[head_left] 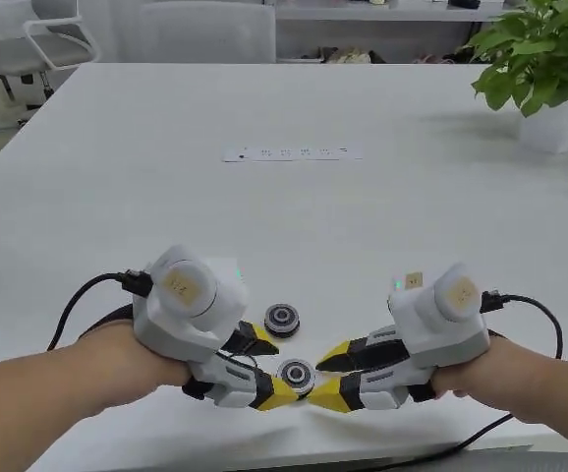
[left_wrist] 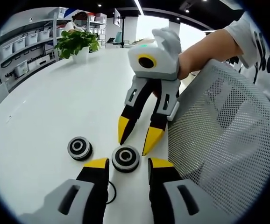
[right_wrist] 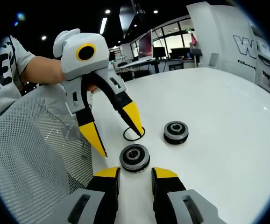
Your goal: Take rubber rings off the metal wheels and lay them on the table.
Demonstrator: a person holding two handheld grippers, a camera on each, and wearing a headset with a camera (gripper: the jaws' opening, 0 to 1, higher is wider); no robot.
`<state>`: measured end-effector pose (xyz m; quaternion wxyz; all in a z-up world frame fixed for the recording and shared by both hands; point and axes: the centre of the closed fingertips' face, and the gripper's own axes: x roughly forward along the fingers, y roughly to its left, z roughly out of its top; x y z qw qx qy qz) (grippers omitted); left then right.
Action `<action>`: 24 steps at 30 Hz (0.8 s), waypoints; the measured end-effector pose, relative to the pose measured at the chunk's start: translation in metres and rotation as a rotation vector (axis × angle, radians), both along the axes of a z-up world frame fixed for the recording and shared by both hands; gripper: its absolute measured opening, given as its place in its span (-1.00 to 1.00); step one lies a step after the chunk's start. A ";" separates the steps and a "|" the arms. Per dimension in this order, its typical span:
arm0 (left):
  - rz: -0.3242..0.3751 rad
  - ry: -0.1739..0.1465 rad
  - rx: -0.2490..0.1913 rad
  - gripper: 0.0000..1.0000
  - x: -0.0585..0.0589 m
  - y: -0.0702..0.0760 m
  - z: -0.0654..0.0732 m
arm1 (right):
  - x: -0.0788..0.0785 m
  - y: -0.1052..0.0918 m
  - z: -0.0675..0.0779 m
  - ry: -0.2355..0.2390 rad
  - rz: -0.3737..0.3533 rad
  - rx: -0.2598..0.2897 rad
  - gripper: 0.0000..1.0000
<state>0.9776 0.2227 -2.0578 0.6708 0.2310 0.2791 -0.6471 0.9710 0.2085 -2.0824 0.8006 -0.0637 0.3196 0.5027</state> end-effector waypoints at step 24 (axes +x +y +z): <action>-0.036 -0.059 0.013 -0.78 0.002 -0.011 -0.011 | 0.002 0.001 -0.002 0.004 -0.007 0.011 -0.51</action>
